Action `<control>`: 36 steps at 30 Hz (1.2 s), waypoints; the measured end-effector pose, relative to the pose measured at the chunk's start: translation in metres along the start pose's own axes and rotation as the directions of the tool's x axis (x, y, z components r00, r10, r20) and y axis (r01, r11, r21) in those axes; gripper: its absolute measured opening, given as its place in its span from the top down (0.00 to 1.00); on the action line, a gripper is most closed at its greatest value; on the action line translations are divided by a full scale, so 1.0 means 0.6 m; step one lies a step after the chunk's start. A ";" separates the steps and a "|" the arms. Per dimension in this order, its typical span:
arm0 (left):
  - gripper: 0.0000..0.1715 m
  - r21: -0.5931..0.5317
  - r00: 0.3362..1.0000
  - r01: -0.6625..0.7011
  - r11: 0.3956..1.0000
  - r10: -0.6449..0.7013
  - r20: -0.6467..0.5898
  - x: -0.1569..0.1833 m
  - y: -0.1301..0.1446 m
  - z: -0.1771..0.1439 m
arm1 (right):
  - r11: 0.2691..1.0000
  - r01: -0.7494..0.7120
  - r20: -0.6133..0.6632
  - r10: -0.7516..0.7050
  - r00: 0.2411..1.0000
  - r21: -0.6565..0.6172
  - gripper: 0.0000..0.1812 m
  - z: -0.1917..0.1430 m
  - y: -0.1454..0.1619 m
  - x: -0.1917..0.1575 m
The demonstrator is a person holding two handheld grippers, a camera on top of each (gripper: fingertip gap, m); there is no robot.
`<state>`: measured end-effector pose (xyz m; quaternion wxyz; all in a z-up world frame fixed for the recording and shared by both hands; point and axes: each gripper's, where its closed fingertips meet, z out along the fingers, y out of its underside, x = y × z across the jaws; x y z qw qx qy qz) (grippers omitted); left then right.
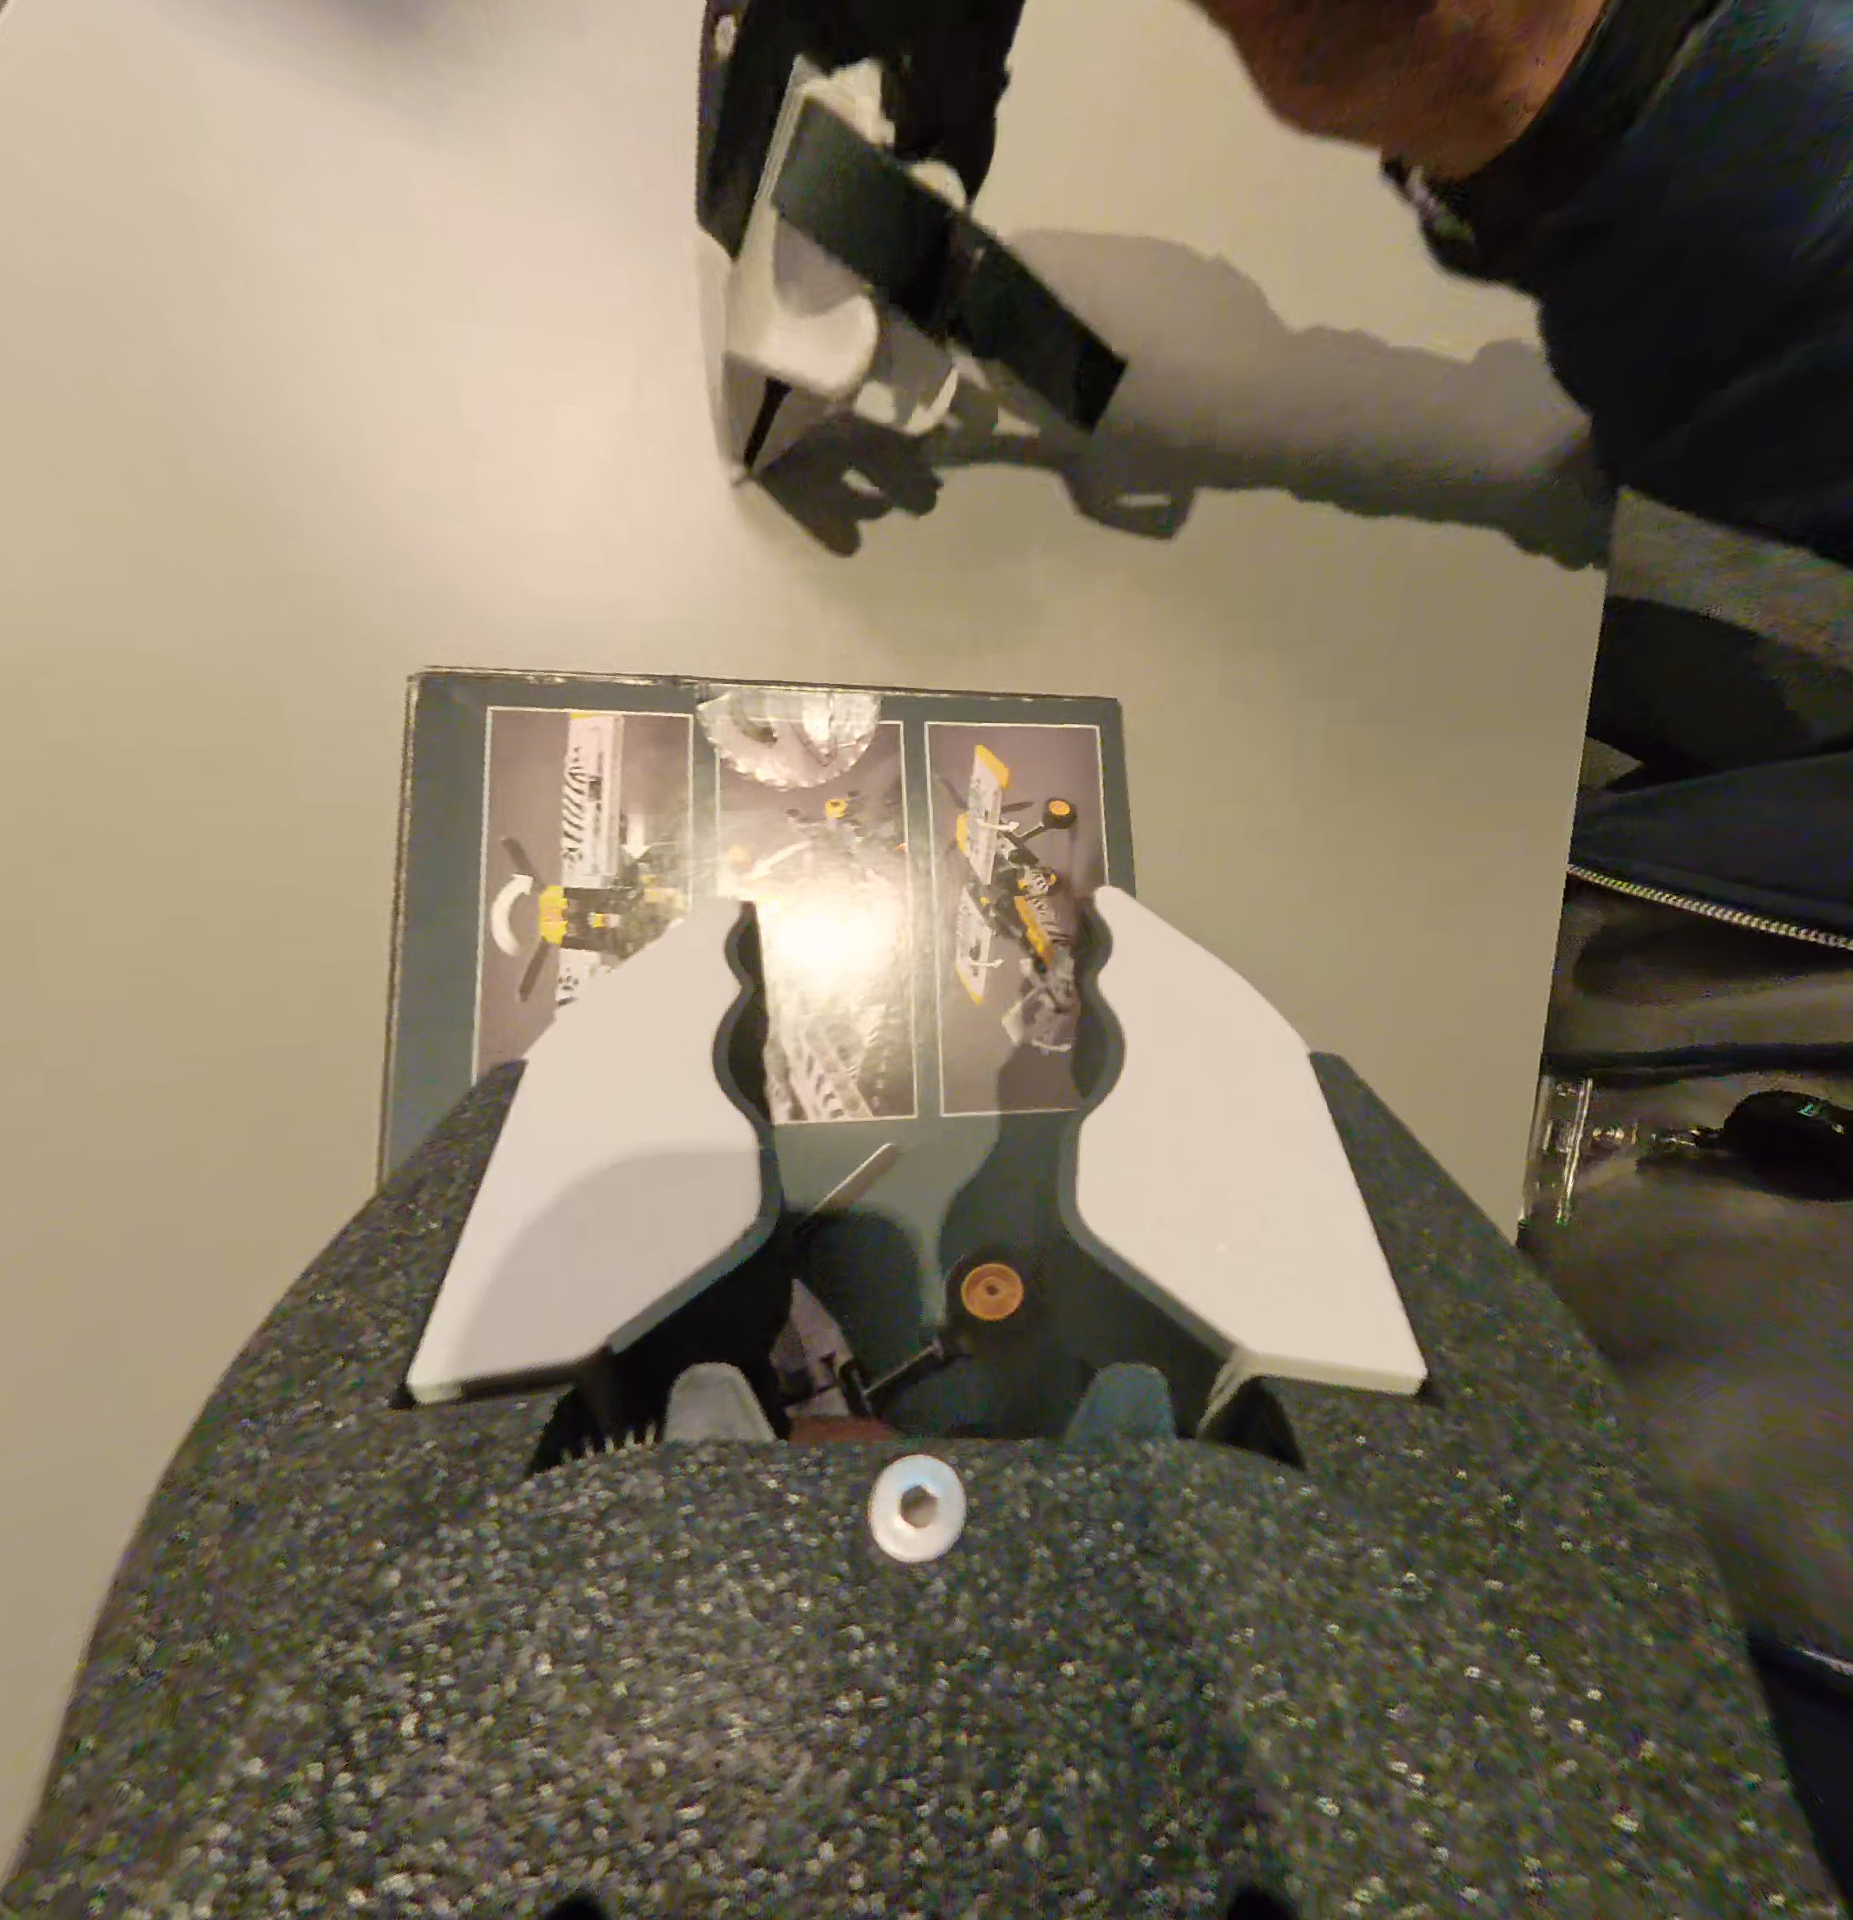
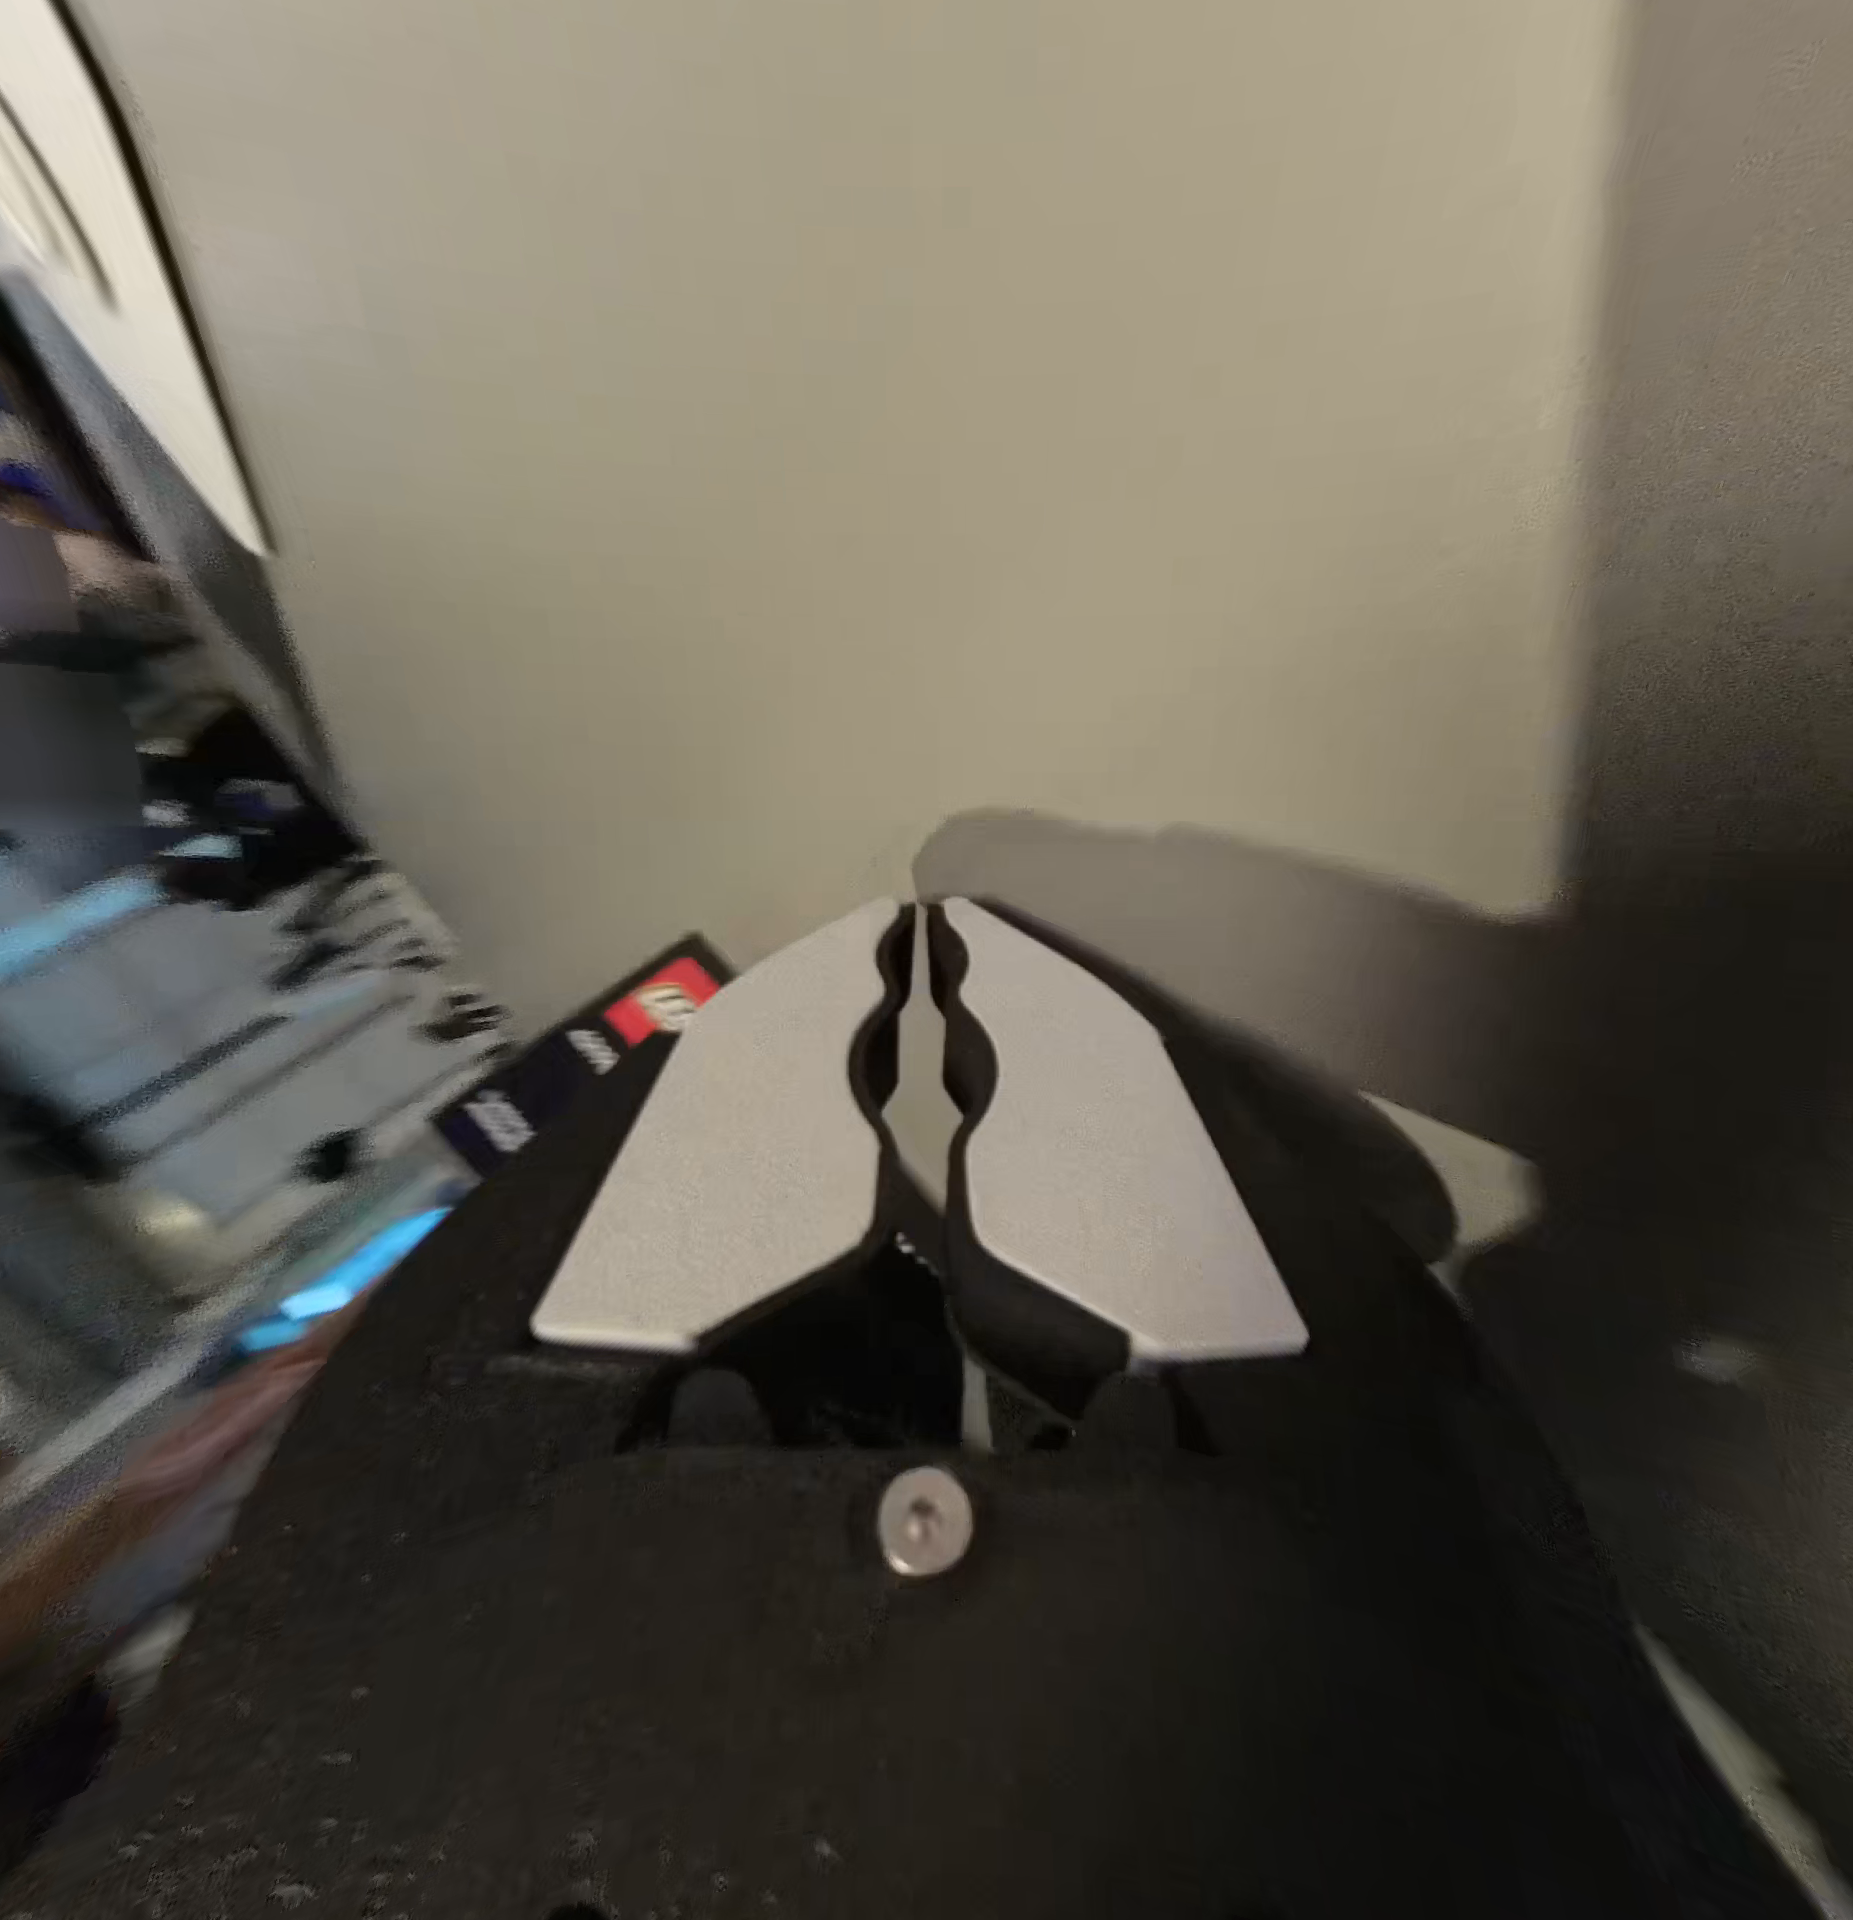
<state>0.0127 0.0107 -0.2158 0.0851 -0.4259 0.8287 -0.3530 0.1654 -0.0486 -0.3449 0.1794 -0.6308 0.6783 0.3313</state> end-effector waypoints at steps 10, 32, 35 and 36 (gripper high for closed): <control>0.67 -0.007 0.999 -0.037 0.999 0.037 -0.015 0.023 -0.009 0.019 | 0.642 0.752 -0.638 -0.518 0.570 0.152 0.20 -0.051 -0.049 0.073; 0.69 -0.002 0.997 -0.062 0.998 0.062 -0.044 0.049 -0.005 0.029 | 0.290 0.839 -0.681 -0.491 0.543 0.461 0.19 -0.072 -0.054 0.002; 0.70 0.004 0.997 -0.053 0.999 0.053 -0.047 0.048 -0.006 0.029 | 0.246 0.832 -0.685 -0.478 0.551 0.497 0.19 -0.084 -0.047 -0.008; 0.70 0.006 0.997 -0.051 0.999 0.051 -0.049 0.048 -0.007 0.029 | 0.240 0.832 -0.684 -0.479 0.550 0.501 0.19 -0.087 -0.045 -0.012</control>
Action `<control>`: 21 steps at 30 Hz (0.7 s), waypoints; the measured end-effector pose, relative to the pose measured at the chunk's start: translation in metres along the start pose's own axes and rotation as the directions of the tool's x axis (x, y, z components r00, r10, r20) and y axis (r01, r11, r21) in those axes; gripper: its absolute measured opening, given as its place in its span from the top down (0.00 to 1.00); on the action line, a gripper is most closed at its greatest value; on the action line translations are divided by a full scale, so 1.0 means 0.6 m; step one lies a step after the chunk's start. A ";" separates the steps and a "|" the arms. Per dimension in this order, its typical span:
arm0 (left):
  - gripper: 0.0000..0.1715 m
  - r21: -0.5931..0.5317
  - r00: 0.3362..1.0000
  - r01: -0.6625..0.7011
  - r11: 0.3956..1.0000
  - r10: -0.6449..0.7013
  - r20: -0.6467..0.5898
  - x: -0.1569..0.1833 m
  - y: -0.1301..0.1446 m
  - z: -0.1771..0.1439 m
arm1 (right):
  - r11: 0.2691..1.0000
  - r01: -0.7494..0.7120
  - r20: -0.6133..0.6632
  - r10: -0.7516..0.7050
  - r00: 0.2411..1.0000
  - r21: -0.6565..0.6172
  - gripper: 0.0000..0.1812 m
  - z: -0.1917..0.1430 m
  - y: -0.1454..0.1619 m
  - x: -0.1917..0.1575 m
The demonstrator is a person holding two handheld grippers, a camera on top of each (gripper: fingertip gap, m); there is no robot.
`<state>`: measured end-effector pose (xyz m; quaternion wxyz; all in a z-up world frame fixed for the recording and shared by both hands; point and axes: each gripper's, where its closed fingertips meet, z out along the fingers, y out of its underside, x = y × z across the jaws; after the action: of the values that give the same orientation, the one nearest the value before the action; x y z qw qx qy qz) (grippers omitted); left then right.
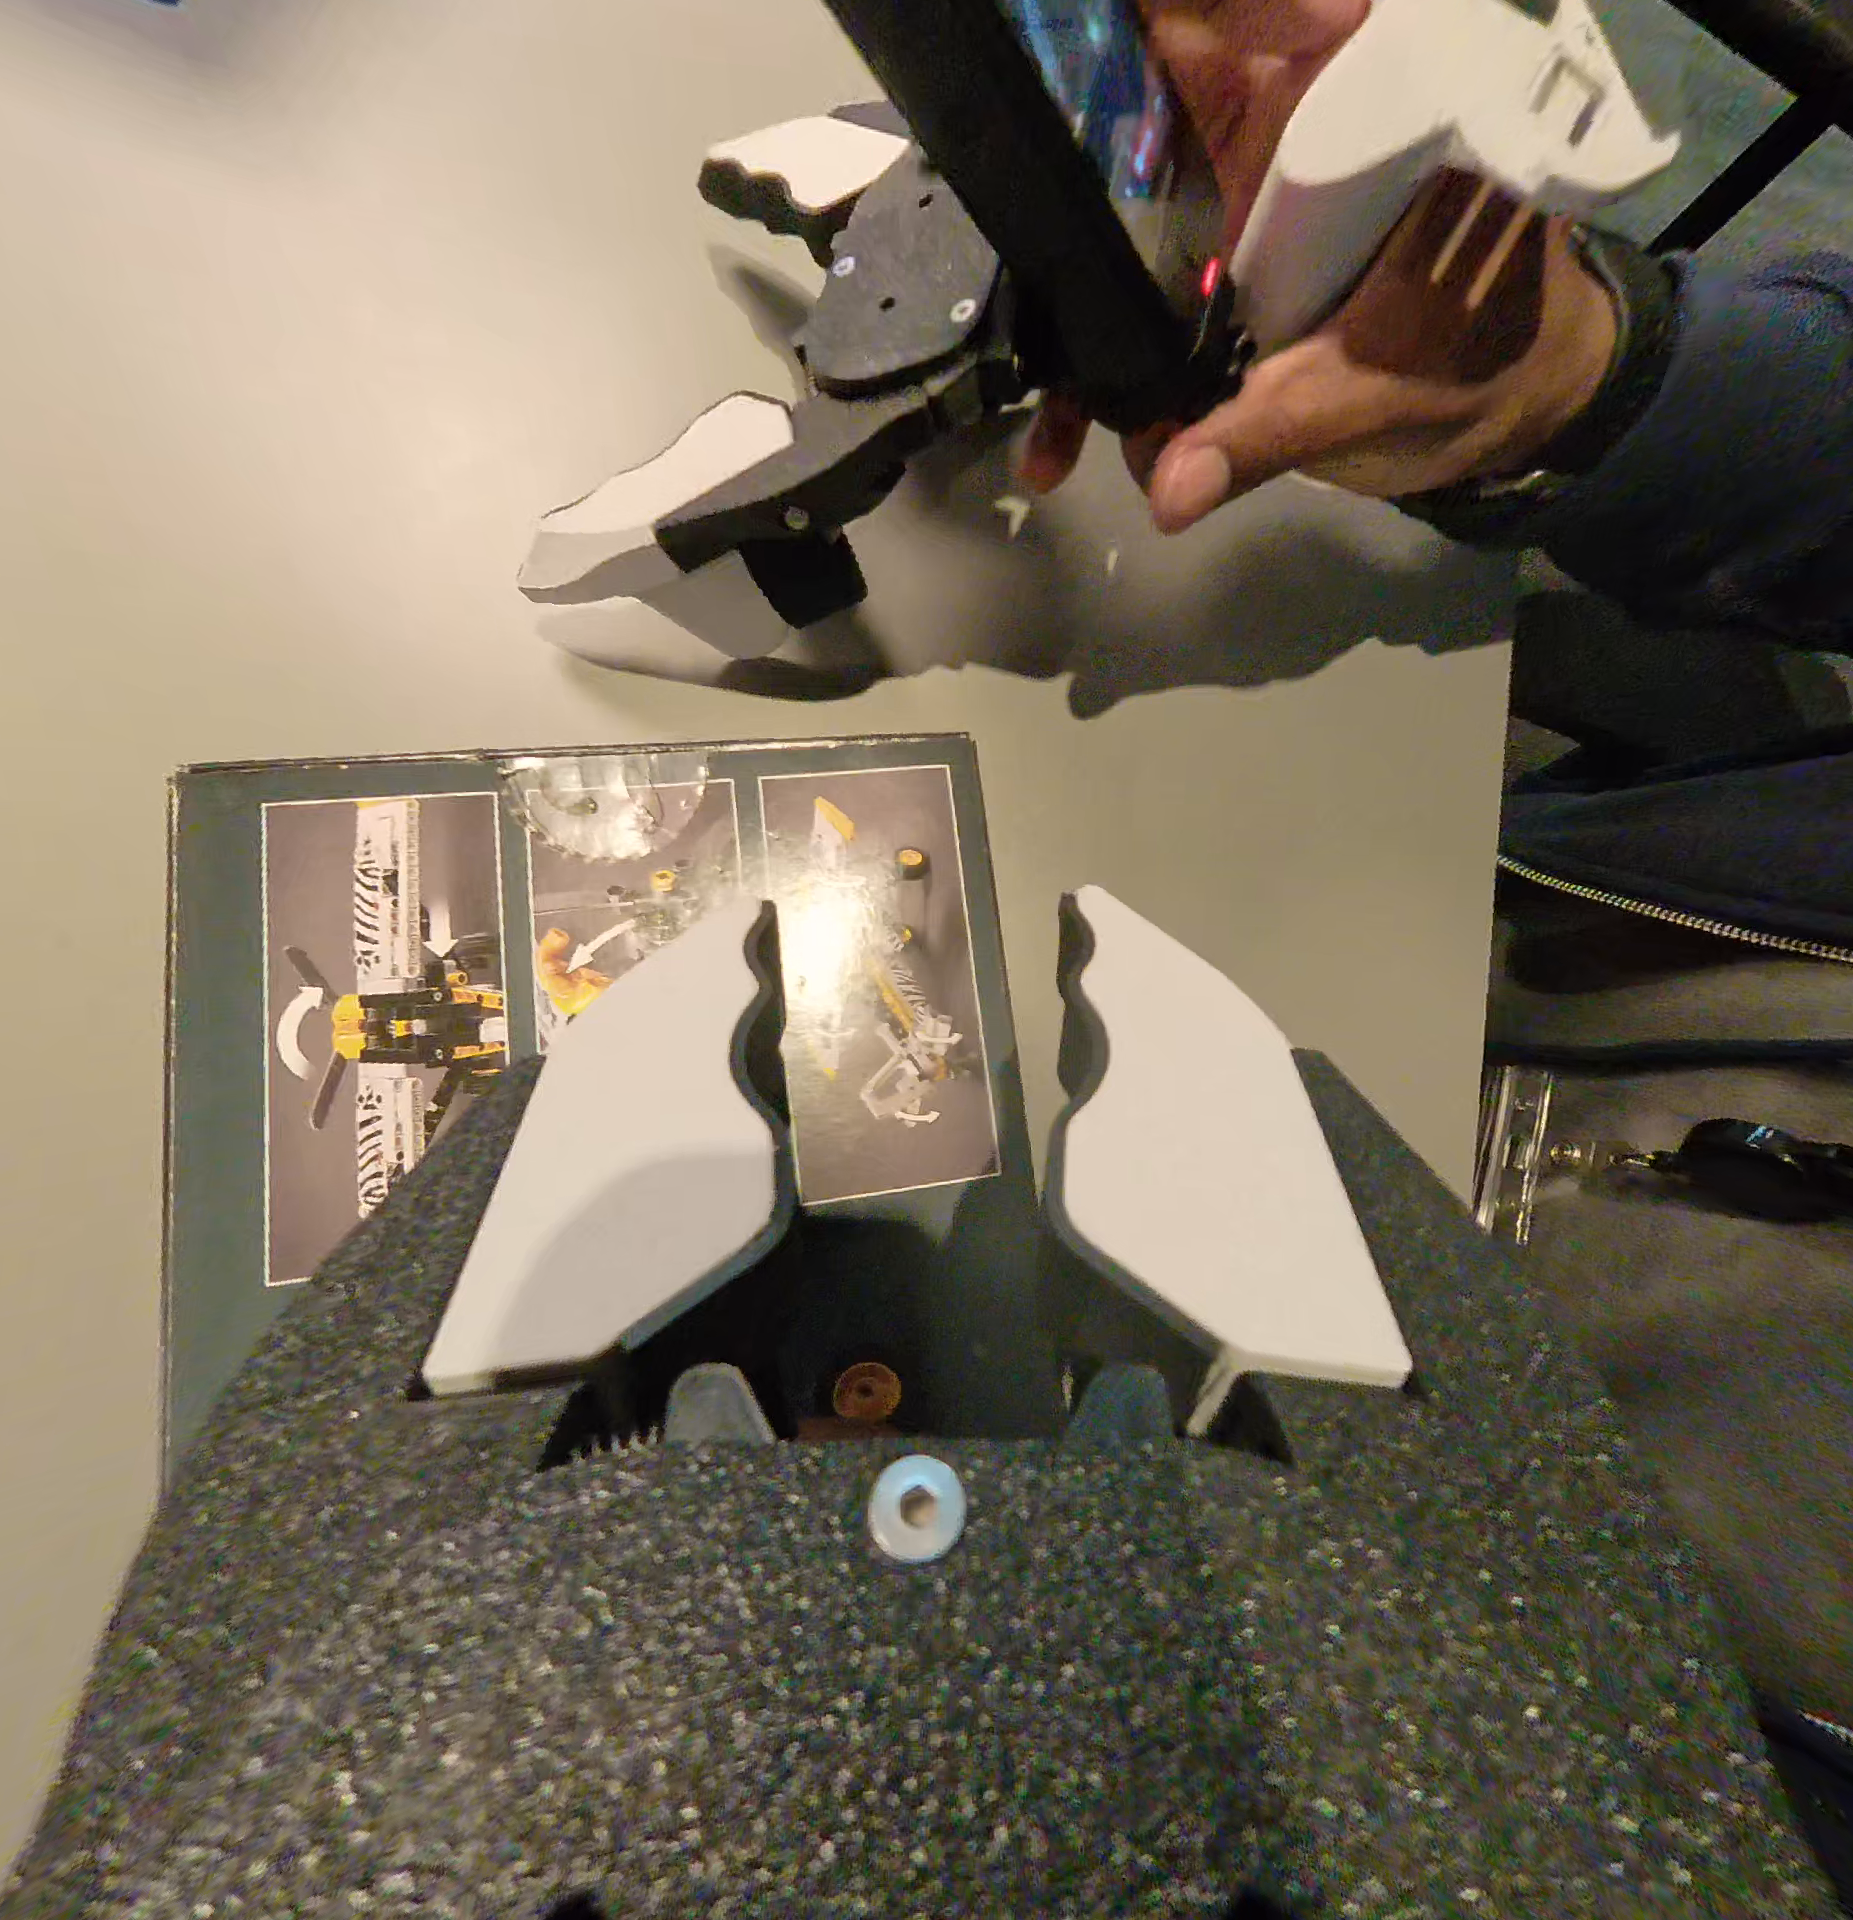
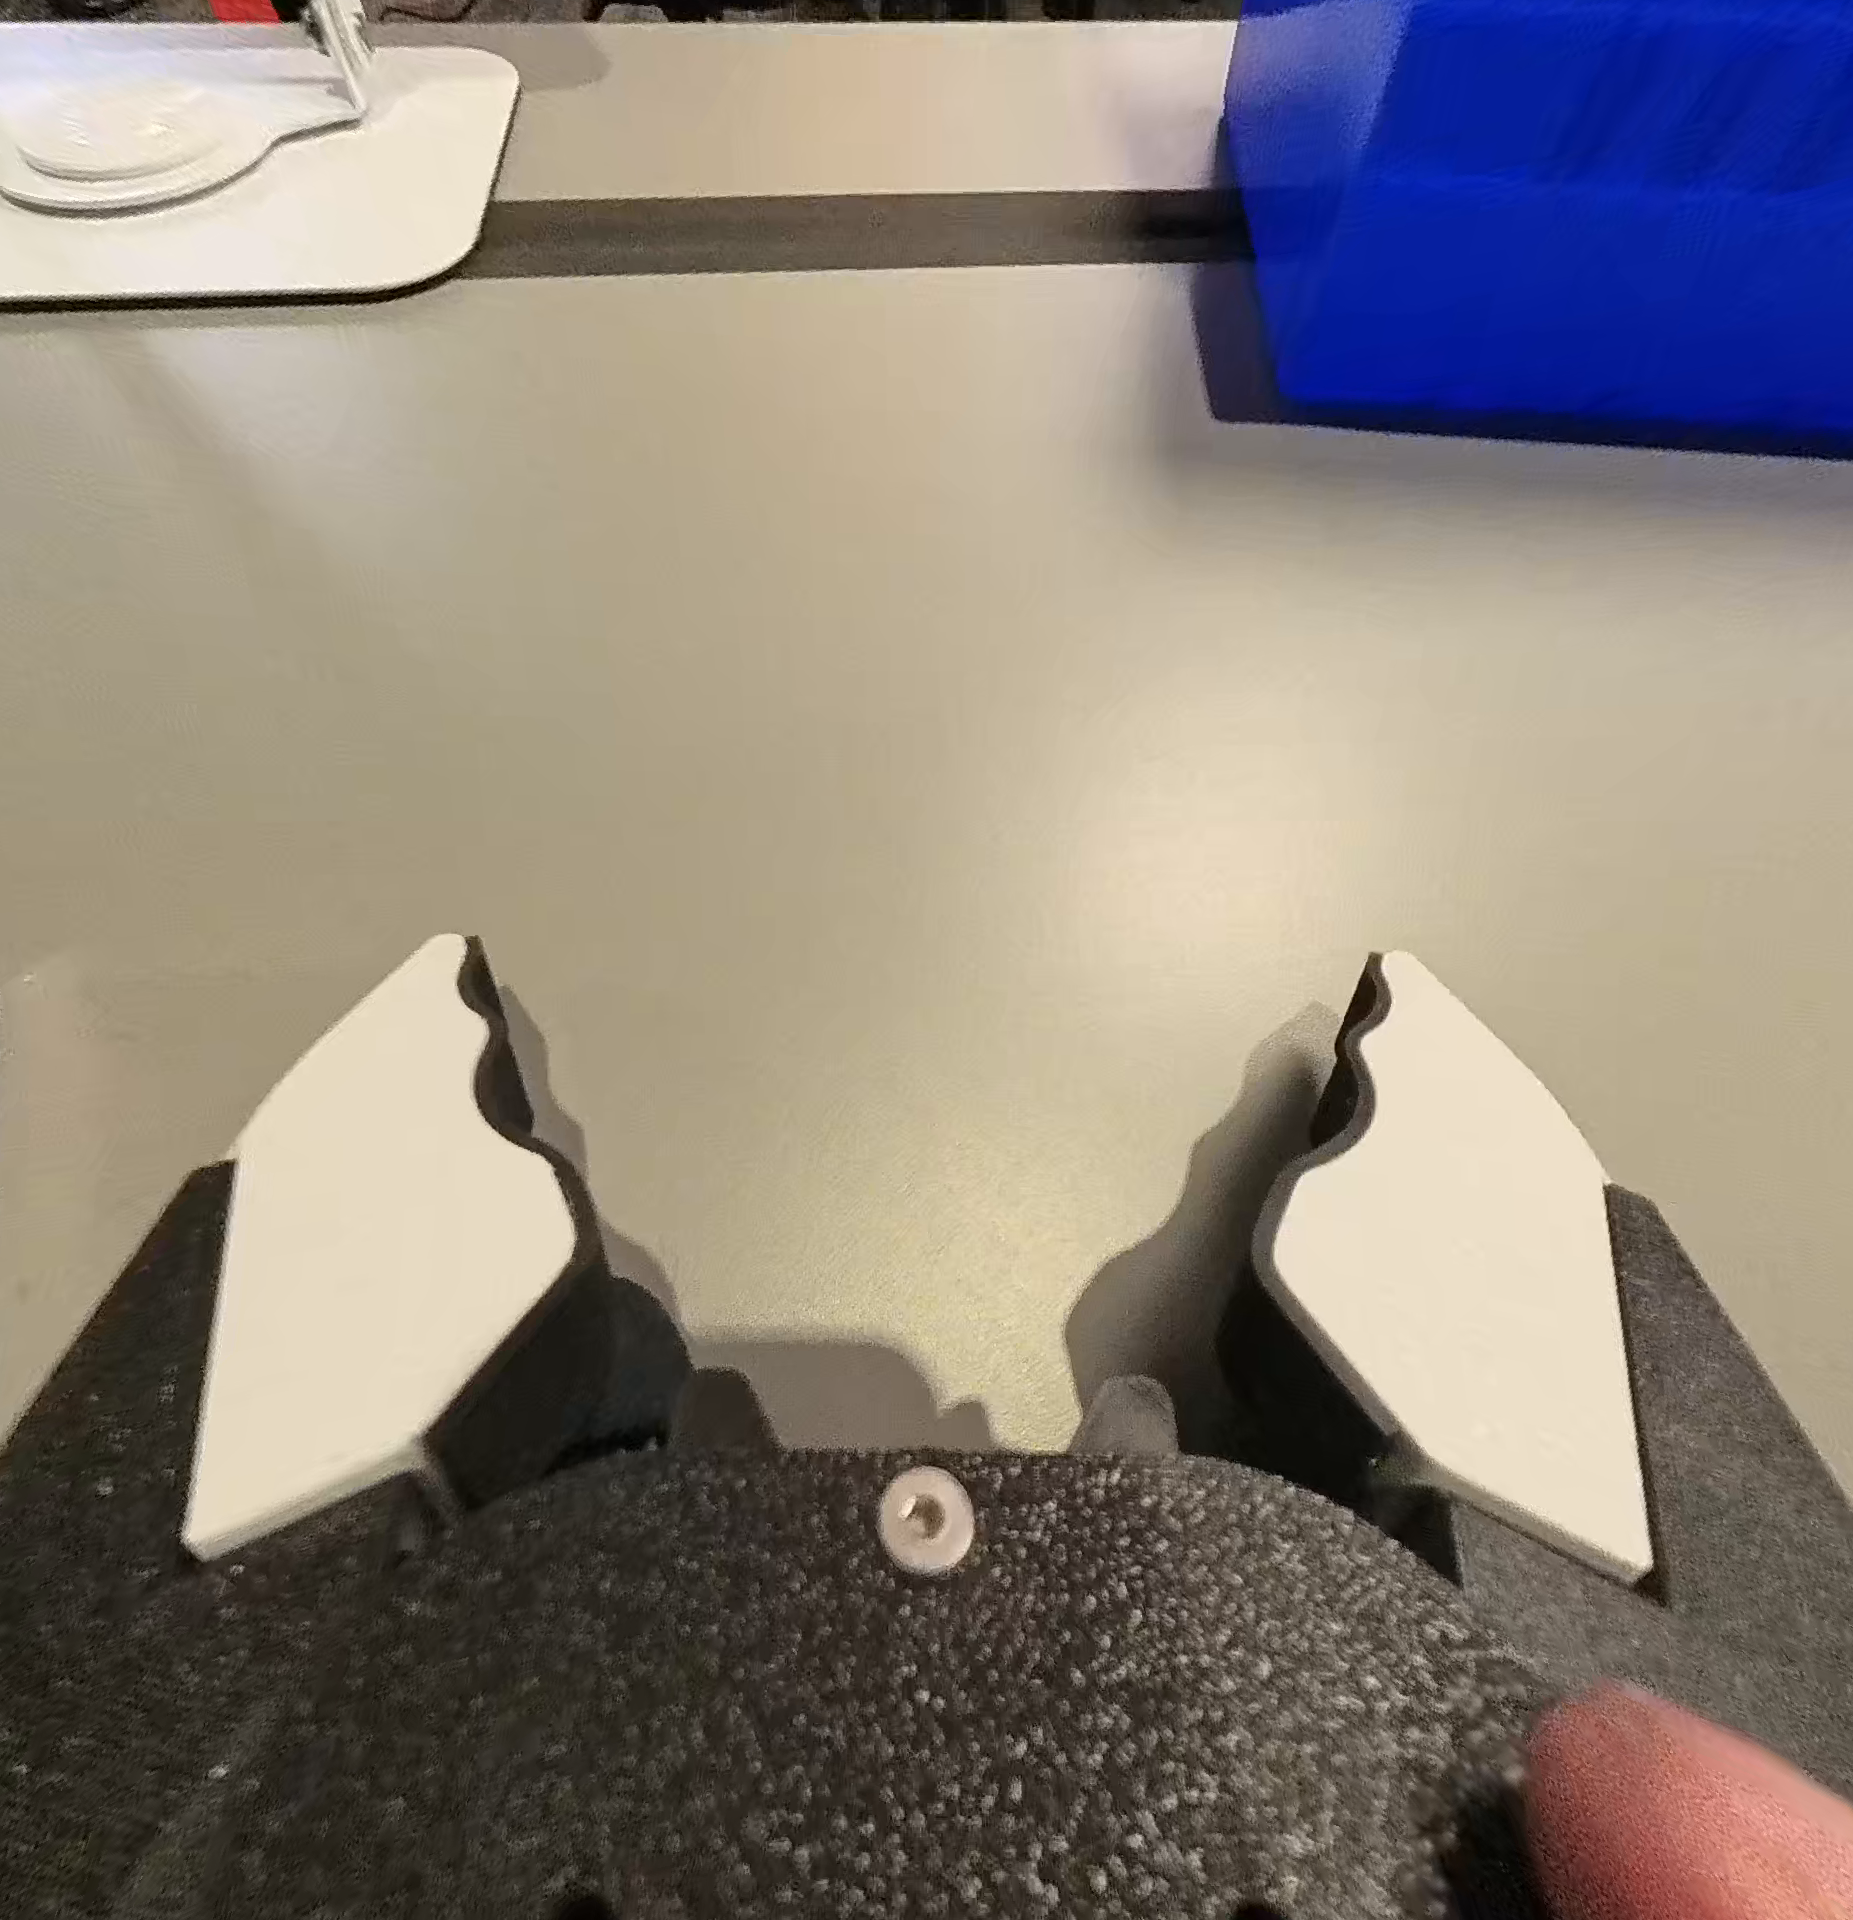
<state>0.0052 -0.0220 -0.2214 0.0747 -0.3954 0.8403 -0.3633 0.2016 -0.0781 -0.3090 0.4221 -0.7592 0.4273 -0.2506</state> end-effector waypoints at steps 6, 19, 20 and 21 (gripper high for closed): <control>0.71 0.007 1.000 0.005 1.000 -0.005 -0.001 -0.001 -0.001 0.001 | 1.000 0.006 0.010 -0.006 1.000 0.001 0.19 -0.003 0.001 -0.013; 0.71 0.011 1.000 0.001 1.000 -0.001 0.005 -0.001 -0.001 0.002 | 0.997 -0.016 -0.034 0.018 0.999 0.080 0.19 -0.012 -0.007 -0.029; 0.71 0.010 1.000 0.000 1.000 0.000 0.006 -0.001 -0.001 0.002 | 0.997 -0.018 -0.038 0.021 0.999 0.079 0.19 -0.014 -0.006 -0.027; 0.71 0.010 1.000 -0.001 1.000 0.001 0.006 -0.001 -0.001 0.002 | 0.997 -0.020 -0.041 0.023 0.999 0.076 0.19 -0.015 -0.004 -0.027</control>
<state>0.0066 -0.0224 -0.2219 0.0795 -0.3958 0.8383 -0.3664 0.1877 -0.0671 -0.3024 0.4440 -0.7328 0.4344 -0.2779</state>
